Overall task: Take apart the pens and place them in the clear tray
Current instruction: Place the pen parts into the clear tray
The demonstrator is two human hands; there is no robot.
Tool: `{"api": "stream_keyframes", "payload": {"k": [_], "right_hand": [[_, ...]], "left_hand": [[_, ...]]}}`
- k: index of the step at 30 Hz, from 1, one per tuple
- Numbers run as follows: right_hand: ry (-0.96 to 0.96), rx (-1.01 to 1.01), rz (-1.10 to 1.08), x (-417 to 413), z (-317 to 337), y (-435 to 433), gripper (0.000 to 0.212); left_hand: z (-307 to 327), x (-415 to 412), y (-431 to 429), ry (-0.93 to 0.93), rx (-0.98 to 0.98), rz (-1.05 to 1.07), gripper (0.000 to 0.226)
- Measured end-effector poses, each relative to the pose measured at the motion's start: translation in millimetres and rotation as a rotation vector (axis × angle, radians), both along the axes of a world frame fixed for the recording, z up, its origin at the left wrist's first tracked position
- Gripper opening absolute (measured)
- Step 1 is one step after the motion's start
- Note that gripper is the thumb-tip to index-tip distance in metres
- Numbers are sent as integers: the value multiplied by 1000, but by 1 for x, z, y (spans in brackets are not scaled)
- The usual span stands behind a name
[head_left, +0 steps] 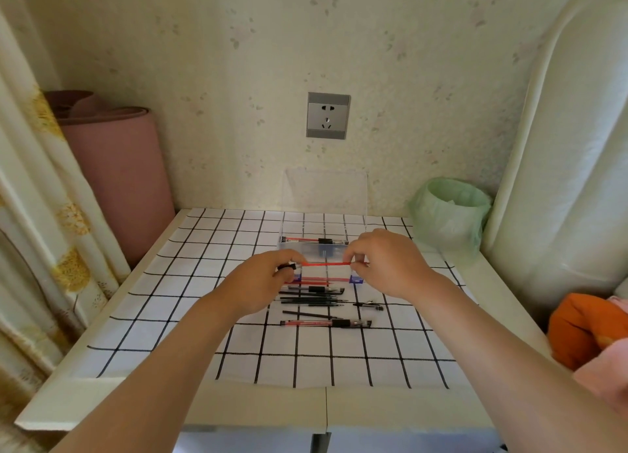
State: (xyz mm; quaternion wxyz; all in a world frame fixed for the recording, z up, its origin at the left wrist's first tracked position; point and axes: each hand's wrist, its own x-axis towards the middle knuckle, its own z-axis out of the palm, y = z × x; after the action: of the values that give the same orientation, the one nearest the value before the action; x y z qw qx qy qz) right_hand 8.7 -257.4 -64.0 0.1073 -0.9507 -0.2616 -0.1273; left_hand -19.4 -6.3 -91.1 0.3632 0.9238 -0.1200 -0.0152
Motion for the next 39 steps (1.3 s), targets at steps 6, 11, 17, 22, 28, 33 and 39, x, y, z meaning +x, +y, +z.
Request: {"api": "stream_keyframes", "payload": {"k": [6, 11, 17, 22, 28, 33, 39], "right_hand": [[44, 102, 130, -5, -6, 18, 14], [283, 292, 160, -14, -8, 32, 28], [256, 197, 73, -10, -6, 12, 30], [300, -88, -44, -9, -1, -12, 21], [386, -207, -108, -9, -2, -19, 19], [447, -227, -114, -11, -6, -18, 15], [407, -275, -94, -8, -9, -10, 18]], "left_hand": [[1, -6, -12, -34, 123, -78, 35], [-1, -8, -22, -35, 143, -133, 32], [-4, -7, -22, 25, 190, -78, 45], [-4, -8, -21, 30, 195, -89, 42], [-4, -7, -28, 45, 209, -133, 29], [-4, -8, -33, 43, 199, -147, 27], [-6, -8, -36, 47, 238, -154, 30]]}}
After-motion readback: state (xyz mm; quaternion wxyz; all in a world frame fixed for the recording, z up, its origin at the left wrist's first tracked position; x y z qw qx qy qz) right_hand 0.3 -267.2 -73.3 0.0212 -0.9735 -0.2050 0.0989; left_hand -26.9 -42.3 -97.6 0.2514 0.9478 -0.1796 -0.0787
